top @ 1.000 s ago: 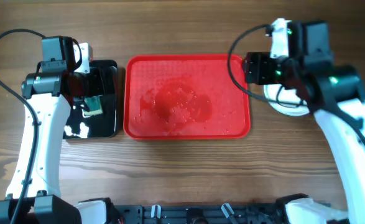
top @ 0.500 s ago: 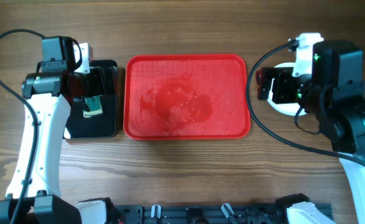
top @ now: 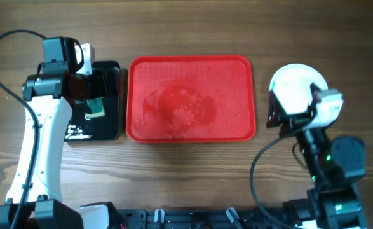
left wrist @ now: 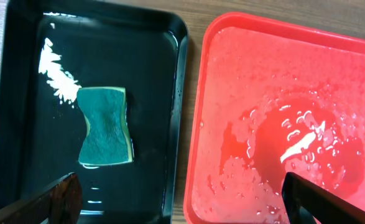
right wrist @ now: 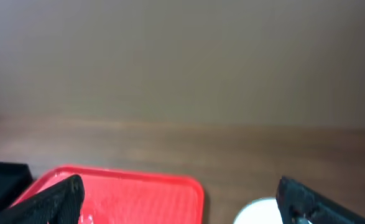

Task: Clean dirty plates on tray and stack at the side

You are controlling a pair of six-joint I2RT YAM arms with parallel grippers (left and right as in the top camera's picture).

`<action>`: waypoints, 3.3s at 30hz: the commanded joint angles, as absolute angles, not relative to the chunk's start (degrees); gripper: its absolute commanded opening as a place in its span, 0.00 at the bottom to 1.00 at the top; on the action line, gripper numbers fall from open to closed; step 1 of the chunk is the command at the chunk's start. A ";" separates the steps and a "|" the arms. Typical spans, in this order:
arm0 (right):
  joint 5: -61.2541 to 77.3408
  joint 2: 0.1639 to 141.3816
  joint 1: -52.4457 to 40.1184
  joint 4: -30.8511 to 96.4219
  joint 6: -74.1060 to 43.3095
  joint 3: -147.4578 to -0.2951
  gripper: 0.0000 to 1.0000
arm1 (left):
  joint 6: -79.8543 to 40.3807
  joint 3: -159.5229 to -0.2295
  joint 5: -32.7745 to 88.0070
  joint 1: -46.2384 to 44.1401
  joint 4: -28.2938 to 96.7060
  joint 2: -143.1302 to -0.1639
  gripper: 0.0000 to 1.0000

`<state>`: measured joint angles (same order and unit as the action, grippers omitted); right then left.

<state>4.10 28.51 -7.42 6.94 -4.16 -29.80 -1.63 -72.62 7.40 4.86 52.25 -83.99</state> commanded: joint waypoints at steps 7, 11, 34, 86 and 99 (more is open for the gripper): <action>5.82 4.14 -7.14 -3.81 -3.14 -2.92 1.00 | -2.20 -73.19 8.10 4.60 52.14 -83.24 1.00; 5.85 2.02 -7.14 -3.88 -3.16 -0.71 1.00 | -2.20 -73.19 8.10 4.60 52.14 -83.24 1.00; 6.02 0.56 -7.14 -0.34 -4.91 -0.30 1.00 | -2.20 -73.19 8.10 4.60 52.14 -83.24 1.00; 6.02 0.56 -7.14 -0.34 -4.91 -0.30 1.00 | -1.78 -0.32 6.37 0.84 3.92 -0.16 1.00; 6.02 0.56 -7.16 -0.34 -4.91 -0.30 1.00 | -1.78 -0.32 6.37 0.84 3.90 -0.16 1.00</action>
<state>5.13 1.04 -7.38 -0.16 -4.27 -0.38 -1.63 -0.69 7.11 1.10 3.77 -0.73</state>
